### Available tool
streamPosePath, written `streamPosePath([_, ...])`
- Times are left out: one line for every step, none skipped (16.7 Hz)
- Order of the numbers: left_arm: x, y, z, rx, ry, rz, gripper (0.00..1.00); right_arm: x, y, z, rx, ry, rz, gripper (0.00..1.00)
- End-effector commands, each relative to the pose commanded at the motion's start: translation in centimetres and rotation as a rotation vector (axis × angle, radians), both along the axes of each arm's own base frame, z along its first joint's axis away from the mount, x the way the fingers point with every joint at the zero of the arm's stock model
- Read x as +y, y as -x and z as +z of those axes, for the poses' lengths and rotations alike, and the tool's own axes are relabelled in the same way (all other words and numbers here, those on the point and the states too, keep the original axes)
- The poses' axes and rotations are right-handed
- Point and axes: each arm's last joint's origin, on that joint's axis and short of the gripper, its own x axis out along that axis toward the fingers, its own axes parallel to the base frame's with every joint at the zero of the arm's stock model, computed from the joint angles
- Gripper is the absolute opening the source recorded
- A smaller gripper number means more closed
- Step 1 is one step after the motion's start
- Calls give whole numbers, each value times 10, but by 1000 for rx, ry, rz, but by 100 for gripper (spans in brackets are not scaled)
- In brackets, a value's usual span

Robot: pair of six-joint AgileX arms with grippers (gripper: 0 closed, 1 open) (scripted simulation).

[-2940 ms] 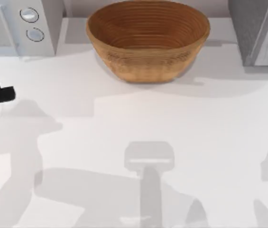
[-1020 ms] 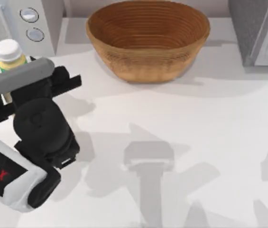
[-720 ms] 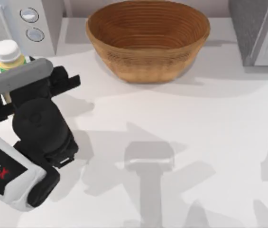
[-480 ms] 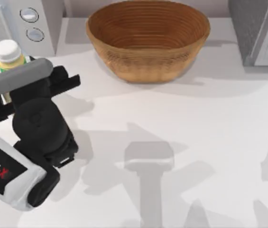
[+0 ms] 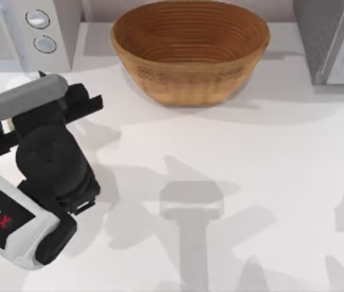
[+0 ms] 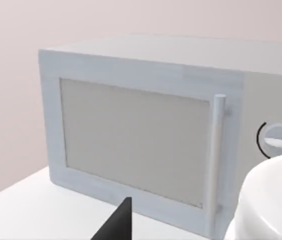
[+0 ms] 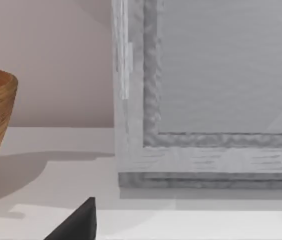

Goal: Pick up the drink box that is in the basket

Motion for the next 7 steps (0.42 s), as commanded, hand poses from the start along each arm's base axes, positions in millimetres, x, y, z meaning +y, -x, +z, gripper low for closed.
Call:
streamPosePath([0, 0, 0, 0, 0, 0, 98, 0, 0, 0, 0, 0, 0, 100])
streamPosePath([0, 0, 0, 0, 0, 0, 100, 0, 0, 0, 0, 0, 0, 100])
streamPosePath([0, 0, 0, 0, 0, 0, 100, 0, 0, 0, 0, 0, 0, 100])
streamPosePath([0, 0, 0, 0, 0, 0, 100, 0, 0, 0, 0, 0, 0, 100])
streamPosePath([0, 0, 0, 0, 0, 0, 100, 0, 0, 0, 0, 0, 0, 100])
streamPosePath([0, 0, 0, 0, 0, 0, 100, 0, 0, 0, 0, 0, 0, 100])
streamPosePath([0, 0, 0, 0, 0, 0, 100, 0, 0, 0, 0, 0, 0, 100])
